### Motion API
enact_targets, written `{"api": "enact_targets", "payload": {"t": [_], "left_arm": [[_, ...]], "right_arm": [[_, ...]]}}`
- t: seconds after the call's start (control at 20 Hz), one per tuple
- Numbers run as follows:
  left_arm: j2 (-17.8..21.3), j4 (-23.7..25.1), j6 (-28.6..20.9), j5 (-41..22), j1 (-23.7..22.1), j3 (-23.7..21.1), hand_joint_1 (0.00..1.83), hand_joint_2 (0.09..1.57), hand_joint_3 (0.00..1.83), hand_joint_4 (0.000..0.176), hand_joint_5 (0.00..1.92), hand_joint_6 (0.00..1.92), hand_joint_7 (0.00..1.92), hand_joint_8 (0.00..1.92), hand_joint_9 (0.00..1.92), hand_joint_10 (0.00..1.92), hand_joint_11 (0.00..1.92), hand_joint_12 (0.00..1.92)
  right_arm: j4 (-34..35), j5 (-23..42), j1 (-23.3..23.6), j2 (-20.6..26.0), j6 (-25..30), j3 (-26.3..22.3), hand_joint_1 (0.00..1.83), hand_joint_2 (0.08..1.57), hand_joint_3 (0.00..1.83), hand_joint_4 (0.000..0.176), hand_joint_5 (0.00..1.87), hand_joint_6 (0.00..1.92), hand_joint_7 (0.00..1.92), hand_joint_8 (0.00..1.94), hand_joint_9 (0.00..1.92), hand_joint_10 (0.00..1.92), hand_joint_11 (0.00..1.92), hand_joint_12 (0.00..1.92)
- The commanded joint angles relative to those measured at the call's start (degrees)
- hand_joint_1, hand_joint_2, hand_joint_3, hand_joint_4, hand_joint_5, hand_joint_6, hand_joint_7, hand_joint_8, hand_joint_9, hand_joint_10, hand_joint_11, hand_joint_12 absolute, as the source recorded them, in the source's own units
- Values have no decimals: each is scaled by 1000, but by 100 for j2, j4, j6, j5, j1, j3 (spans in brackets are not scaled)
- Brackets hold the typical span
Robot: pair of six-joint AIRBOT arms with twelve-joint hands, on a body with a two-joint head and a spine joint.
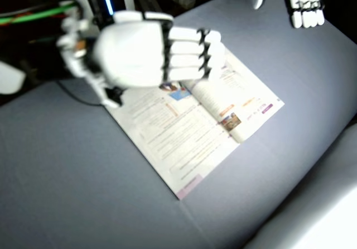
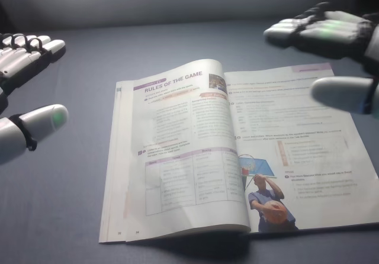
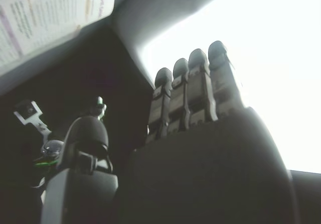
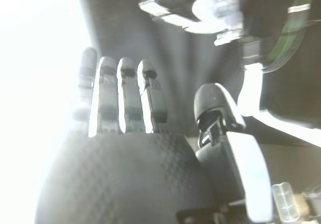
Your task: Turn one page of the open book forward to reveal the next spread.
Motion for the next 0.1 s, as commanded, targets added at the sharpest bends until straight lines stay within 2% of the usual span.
{"api": "enact_targets", "payload": {"t": [0.0,0.05], "left_arm": [[-9,-27,-120,-1163,16,-27,10,1387,6,32,120,0,77,0,41,0,23,11],[-12,-36,-216,-1459,65,-68,90,1396,4,45,103,1,24,2,7,0,4,1]], "right_arm": [[417,1182,-64,24,31,-39,0,1393,0,0,219,4,231,6,232,14,0,766],[696,1528,-231,44,27,-65,0,1390,0,0,165,3,147,5,166,7,0,634]]}}
